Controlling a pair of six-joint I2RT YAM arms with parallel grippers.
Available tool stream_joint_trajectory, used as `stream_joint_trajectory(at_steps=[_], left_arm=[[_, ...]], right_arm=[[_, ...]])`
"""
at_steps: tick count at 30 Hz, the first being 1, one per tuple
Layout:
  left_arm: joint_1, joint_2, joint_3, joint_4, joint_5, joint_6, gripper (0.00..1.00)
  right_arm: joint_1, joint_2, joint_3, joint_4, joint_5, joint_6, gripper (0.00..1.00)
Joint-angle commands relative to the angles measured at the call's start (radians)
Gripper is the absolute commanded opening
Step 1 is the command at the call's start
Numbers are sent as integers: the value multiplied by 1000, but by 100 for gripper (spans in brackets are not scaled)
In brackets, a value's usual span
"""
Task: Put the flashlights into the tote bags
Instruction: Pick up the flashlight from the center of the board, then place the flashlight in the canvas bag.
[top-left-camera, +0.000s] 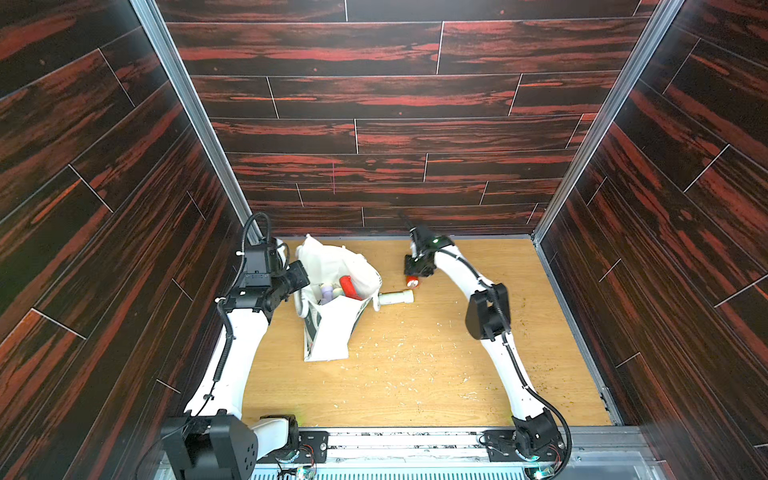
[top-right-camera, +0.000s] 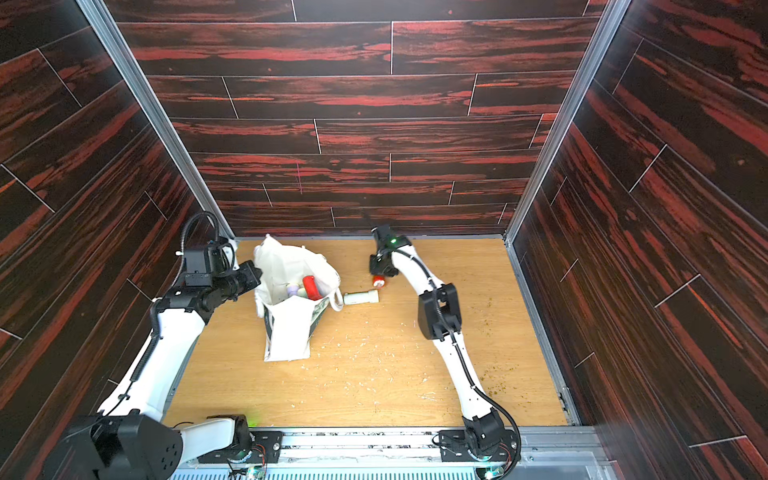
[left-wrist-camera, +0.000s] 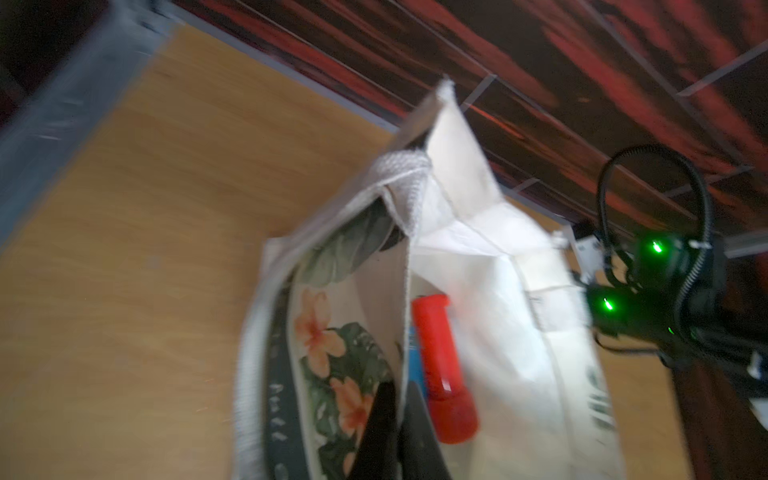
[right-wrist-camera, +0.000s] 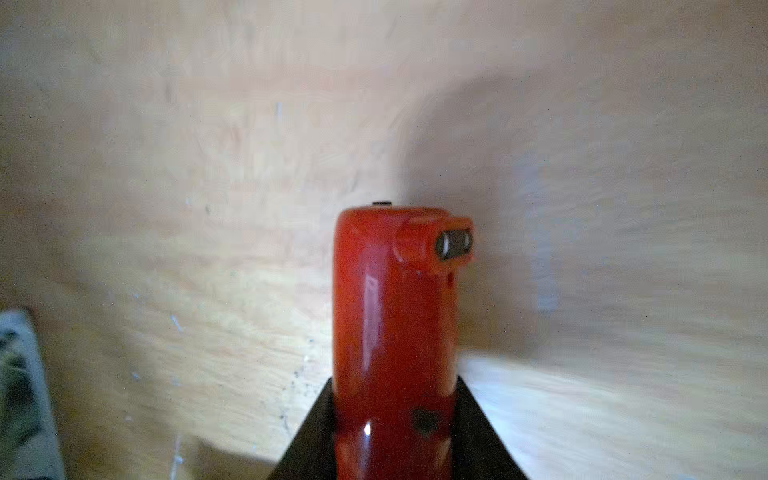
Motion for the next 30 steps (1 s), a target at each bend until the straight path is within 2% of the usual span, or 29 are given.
stream_joint_trajectory(at_steps=[1,5,10,17,23,30], left_arm=[[4,21,-9,95,183,-29,0],[4,30,-20,162,296,-65,0],[4,36,-28,214,374,-94,0],[1,38,-41,269,440,-128,0],[-8,36,-44,289,468,-136,0],[-11,40,-57,344,514,-176,0]], right_arm=[[-16,-185,19,8,38,15,25],[-14,-306,-57,31,44,13,24],[19,-534,-295,166,26,18,23],[144,-760,-535,269,4,-6,24],[280,-829,-652,323,26,-20,23],[363,-793,-719,354,51,19,23]])
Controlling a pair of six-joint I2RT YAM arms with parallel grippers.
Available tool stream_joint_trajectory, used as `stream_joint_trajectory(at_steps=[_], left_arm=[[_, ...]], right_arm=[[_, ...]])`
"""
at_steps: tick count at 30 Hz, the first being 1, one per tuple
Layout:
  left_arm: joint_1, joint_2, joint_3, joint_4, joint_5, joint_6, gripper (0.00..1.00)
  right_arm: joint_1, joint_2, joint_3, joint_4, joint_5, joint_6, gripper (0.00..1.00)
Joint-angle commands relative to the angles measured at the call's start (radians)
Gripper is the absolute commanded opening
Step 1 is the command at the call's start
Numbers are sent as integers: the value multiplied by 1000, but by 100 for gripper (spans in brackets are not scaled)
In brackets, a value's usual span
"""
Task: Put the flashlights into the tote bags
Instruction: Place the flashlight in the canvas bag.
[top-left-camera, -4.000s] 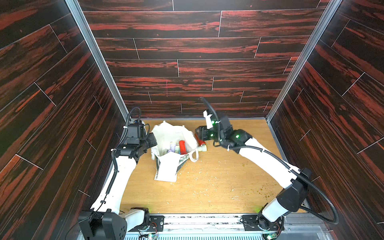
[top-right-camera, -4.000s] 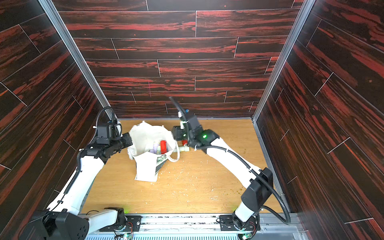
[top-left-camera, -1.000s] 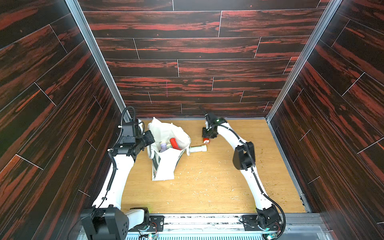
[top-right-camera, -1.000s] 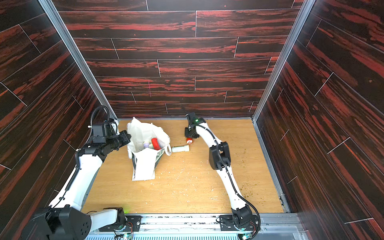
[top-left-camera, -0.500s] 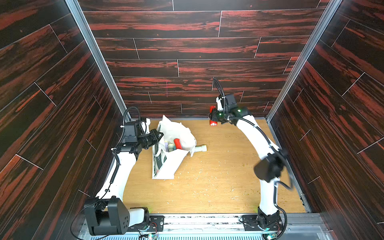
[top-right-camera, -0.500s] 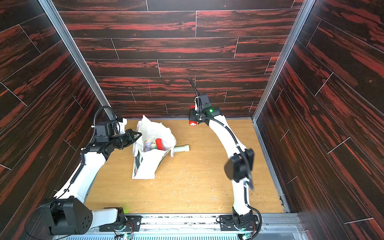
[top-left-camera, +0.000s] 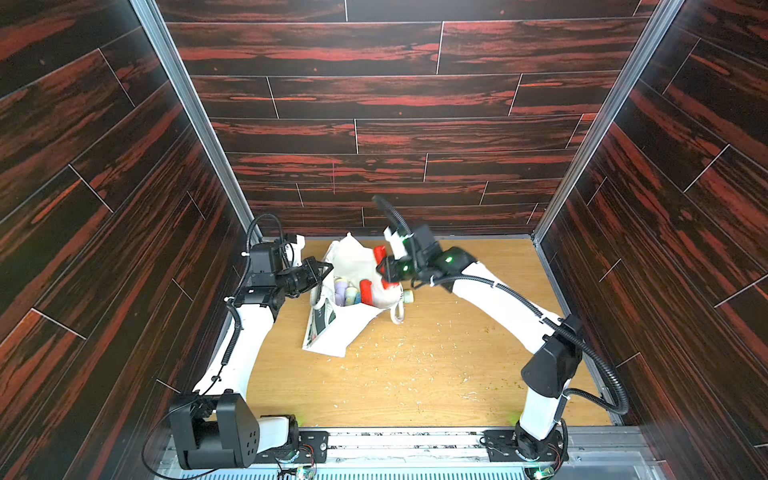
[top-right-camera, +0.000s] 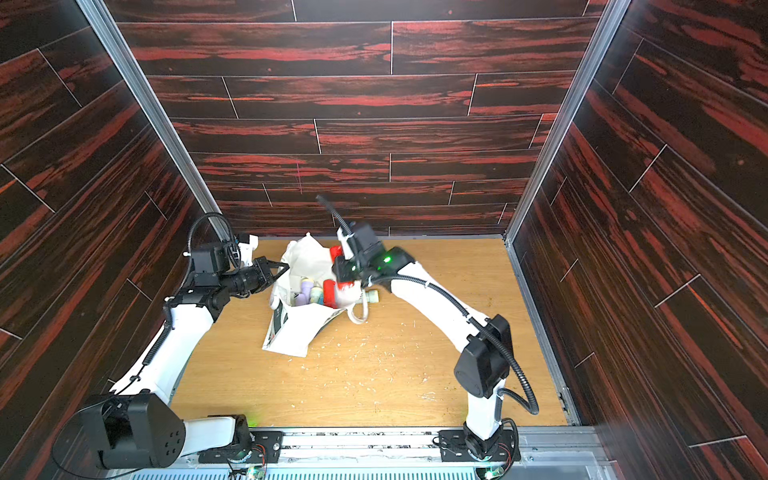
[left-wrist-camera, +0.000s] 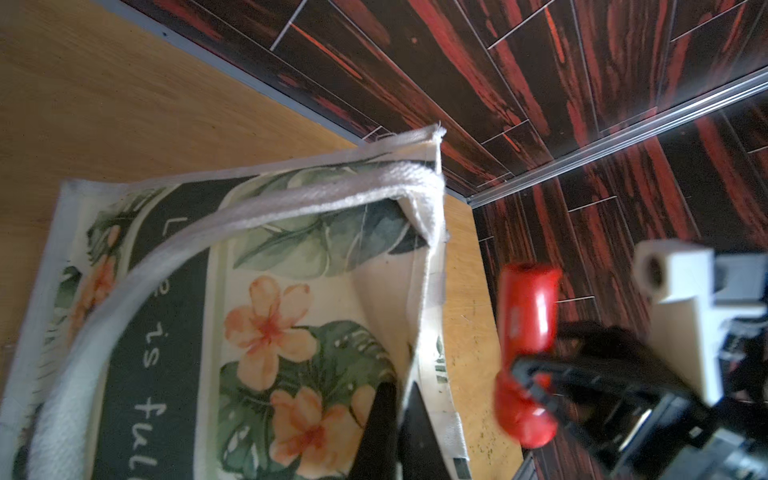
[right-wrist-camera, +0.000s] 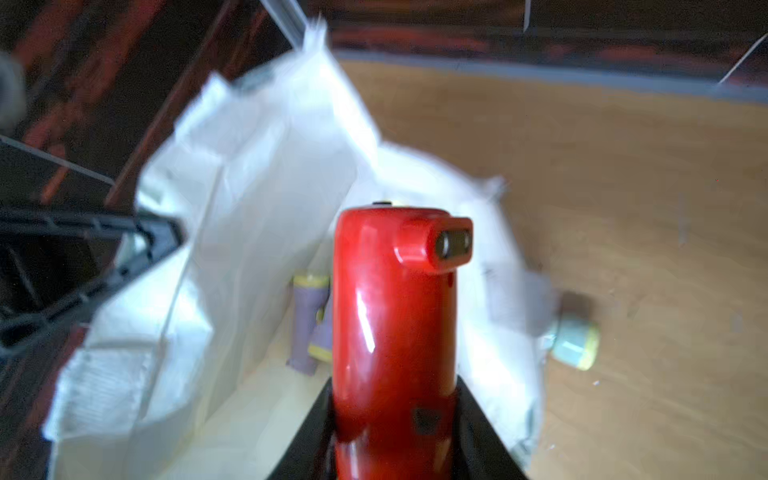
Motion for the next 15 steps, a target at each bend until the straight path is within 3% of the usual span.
stream_joint_trajectory(at_steps=[1,15], left_arm=[[-5,-15,7,113,76,-27,0],[-7,-19,8,120,87,-31,0]], right_arm=[[11,4,-2,50,23,22,24],[43,135,-15,53,84,23,23]])
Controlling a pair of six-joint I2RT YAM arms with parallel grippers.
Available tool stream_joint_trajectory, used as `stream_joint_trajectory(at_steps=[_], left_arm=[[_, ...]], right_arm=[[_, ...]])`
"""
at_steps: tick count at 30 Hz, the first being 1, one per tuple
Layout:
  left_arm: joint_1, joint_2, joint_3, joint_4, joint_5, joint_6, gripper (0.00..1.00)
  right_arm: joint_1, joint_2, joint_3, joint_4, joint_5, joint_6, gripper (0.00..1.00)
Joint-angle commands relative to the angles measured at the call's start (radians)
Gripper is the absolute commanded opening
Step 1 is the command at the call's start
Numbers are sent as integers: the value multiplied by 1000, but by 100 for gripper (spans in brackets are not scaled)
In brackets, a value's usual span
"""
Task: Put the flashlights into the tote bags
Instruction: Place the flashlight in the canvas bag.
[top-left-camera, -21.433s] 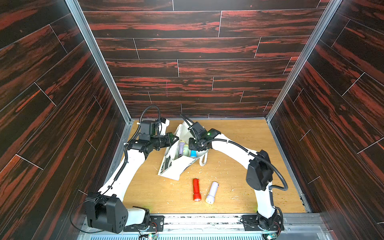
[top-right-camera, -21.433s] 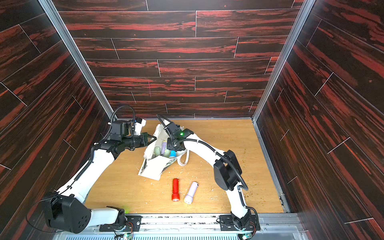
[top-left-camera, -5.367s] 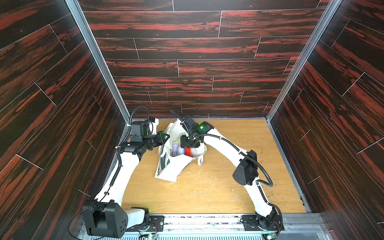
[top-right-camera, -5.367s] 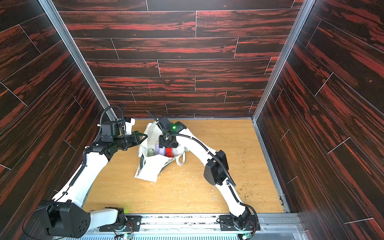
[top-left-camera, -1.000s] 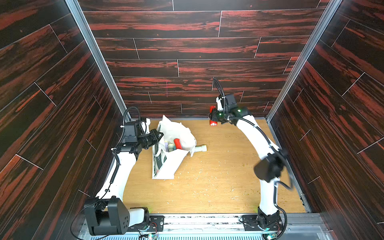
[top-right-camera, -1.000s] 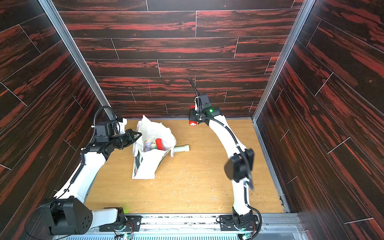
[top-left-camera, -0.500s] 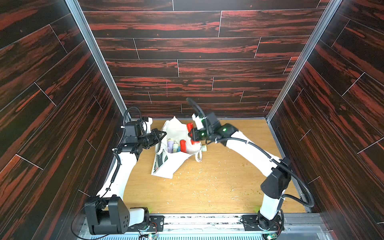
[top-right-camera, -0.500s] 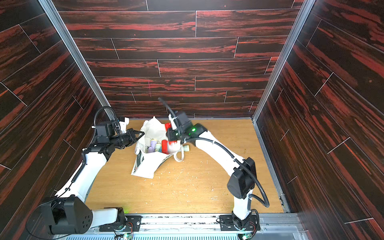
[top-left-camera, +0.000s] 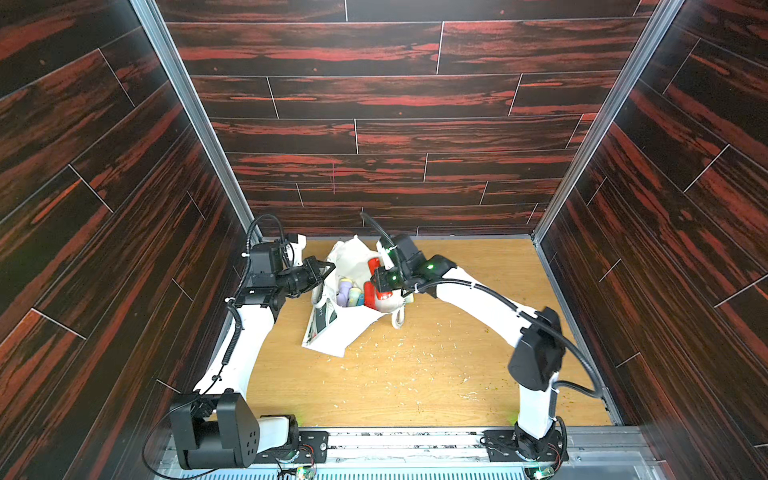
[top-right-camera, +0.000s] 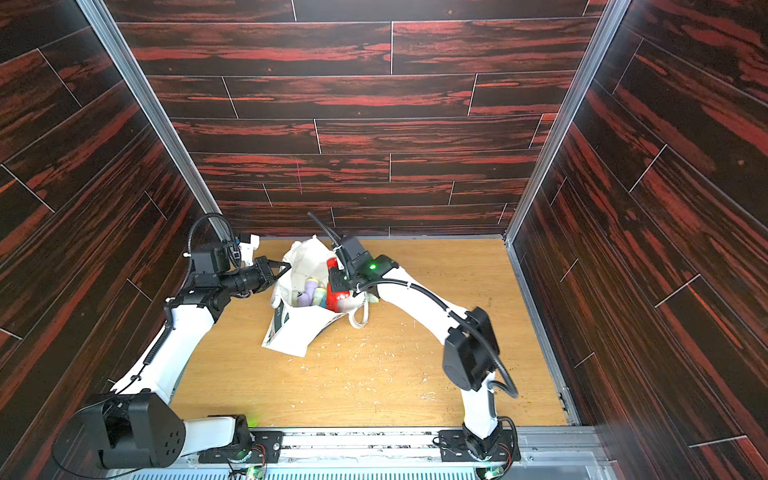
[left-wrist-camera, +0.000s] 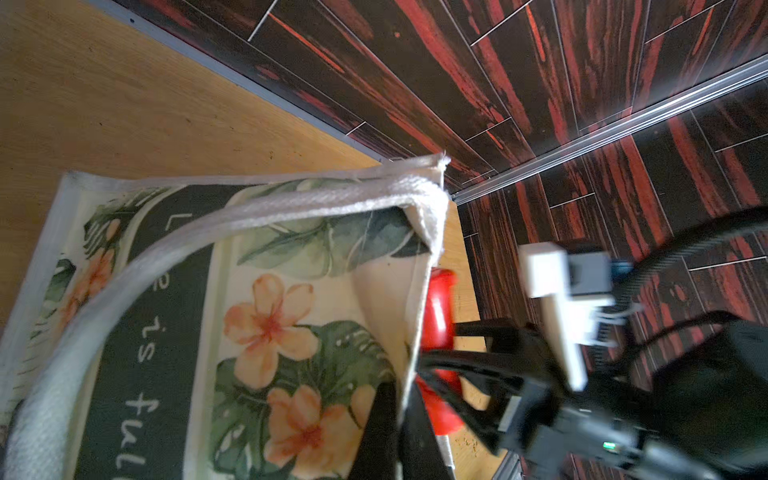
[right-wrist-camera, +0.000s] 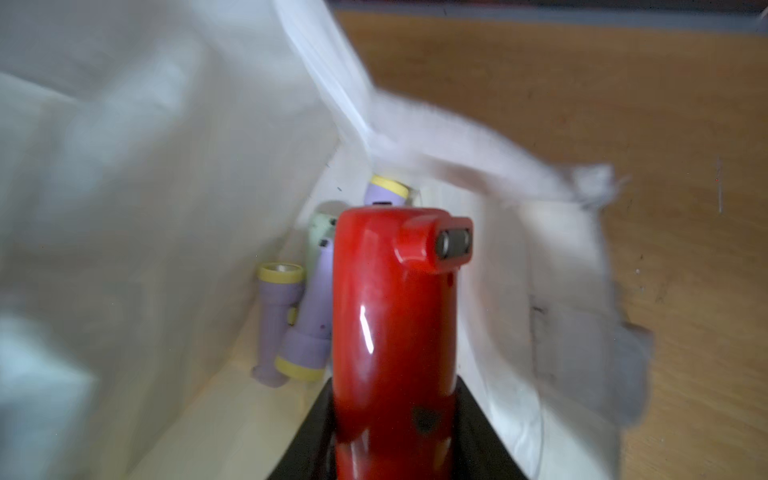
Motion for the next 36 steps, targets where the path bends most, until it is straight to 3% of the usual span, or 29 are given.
stream_joint_trajectory(at_steps=[1,14,25,31,36], left_arm=[[-4,-19,11,95,50,-8,0],[-4,-18,17,67,30,9,0],[-3,-19,19,53,21,21,0],[-3,-19,20,49,17,25,0],[-3,-18,23,39,12,30,0]], right_arm=[[21,27,-4,15,30,-5,23],[47,112,-42,13,79,3,23],[47,210,74,-122,131,164,24],[47,230,94,-145,127,184,32],[47,228,107,-154,124,181,47]])
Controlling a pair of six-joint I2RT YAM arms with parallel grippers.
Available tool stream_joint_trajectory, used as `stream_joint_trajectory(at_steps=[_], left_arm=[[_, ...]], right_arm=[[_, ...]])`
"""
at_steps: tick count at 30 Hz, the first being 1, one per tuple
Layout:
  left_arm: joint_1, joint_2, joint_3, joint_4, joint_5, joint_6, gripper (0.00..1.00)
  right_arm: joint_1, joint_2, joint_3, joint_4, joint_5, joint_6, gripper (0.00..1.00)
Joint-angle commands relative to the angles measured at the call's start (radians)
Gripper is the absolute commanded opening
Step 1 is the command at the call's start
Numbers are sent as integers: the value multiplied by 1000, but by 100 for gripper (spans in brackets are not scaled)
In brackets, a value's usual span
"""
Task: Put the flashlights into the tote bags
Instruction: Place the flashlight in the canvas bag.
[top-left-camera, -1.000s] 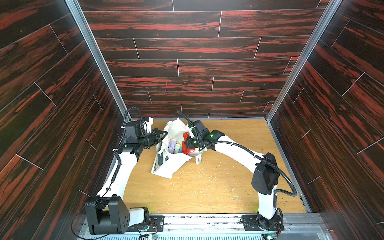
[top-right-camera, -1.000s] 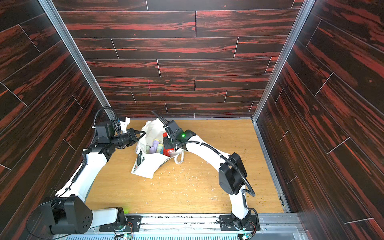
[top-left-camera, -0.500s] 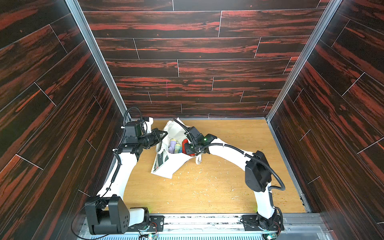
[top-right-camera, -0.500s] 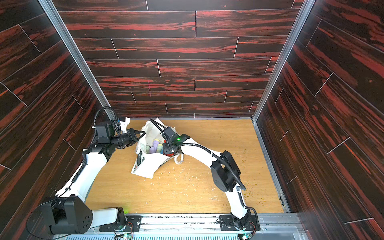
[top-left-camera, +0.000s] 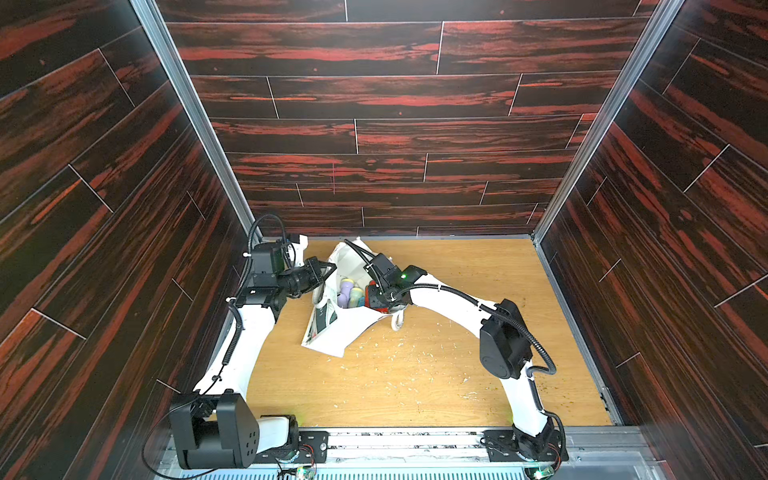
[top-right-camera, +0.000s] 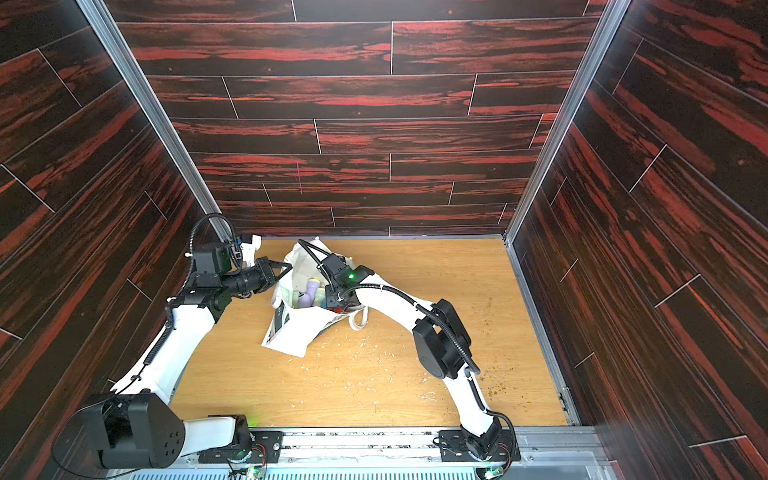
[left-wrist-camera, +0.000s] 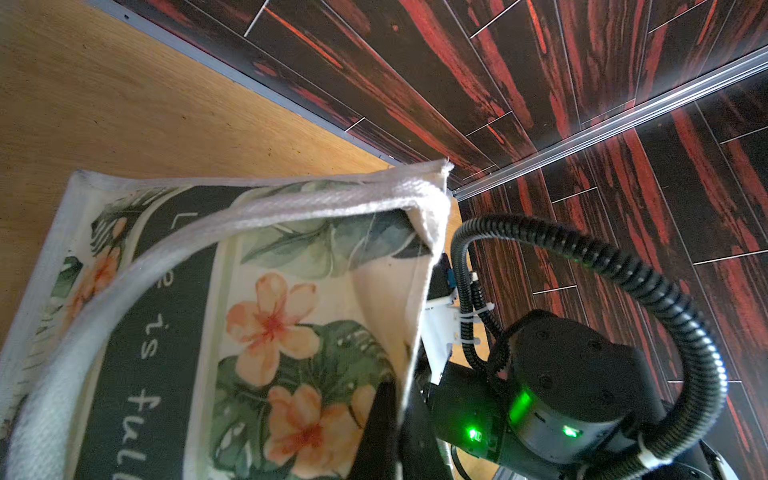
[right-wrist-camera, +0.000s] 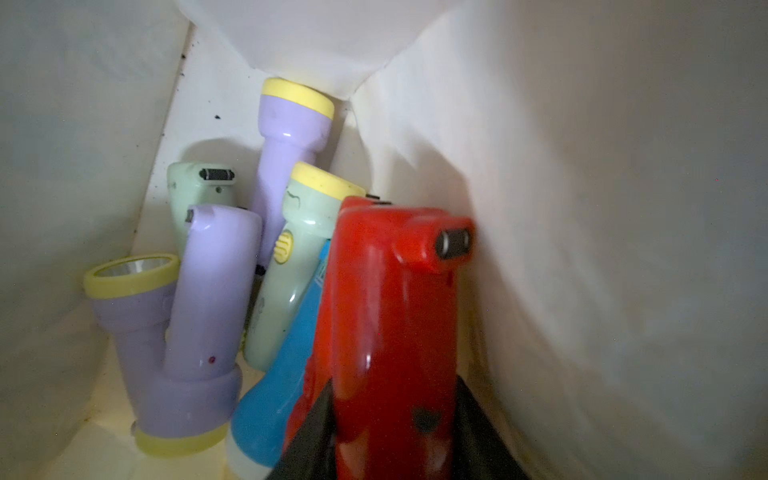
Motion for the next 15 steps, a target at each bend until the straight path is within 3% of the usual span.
stream_joint_trajectory(at_steps=[1,15], left_arm=[[0,-19,25,46,18,15,0],[0,-18,30,30,10,23,0]], right_arm=[[3,37,37,-39,11,16,48],[3,-4,119,-68,16,-20,70]])
